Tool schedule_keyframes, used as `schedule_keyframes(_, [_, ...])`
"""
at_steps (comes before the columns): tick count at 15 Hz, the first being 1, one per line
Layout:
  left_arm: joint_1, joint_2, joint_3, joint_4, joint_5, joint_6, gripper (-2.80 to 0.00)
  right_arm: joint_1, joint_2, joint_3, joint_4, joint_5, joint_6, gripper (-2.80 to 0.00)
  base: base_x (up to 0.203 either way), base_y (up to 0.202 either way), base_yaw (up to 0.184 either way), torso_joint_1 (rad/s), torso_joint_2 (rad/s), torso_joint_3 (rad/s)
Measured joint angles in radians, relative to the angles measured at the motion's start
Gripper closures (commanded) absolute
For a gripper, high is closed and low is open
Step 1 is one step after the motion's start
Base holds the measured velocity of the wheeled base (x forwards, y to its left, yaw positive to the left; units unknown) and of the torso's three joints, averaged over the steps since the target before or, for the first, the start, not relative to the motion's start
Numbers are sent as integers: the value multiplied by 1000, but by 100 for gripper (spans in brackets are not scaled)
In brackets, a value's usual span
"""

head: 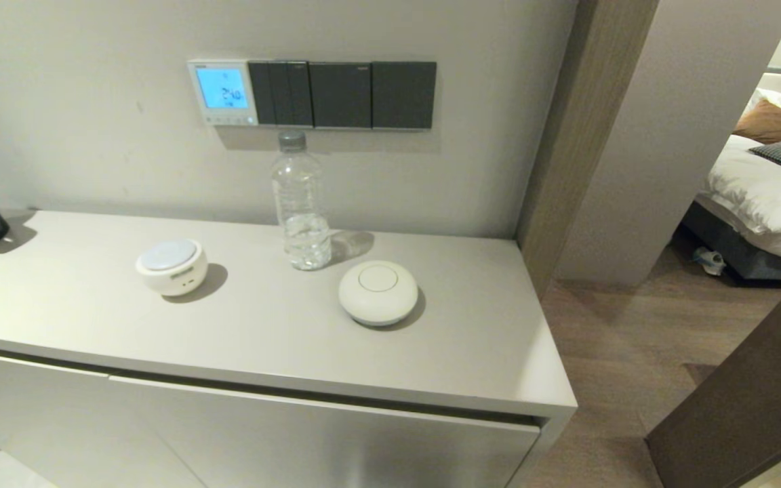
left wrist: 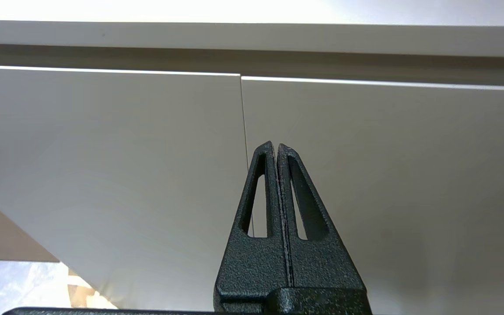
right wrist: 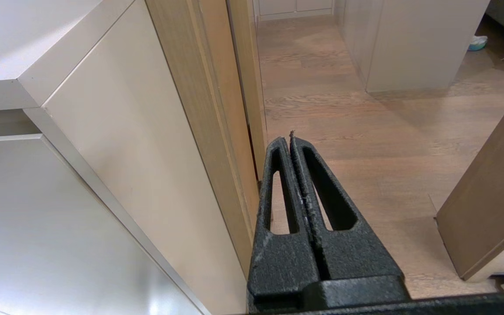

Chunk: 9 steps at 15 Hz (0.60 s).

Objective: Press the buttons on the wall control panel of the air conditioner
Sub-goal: Turn off the central air conditioner

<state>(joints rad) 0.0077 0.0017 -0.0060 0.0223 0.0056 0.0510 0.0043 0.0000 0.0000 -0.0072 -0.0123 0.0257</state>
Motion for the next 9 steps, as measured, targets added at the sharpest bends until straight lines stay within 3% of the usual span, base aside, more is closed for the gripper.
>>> schedule_keyframes(4, [-2, 89, -130, 17, -1, -5, 0, 0, 0, 0, 0, 0, 0, 0, 0, 0, 0, 0, 0, 0])
schedule_keyframes(9, [-35, 425, -447, -78, -20, -40, 0, 0, 0, 0, 0, 0, 0, 0, 0, 0, 0, 0, 0, 0])
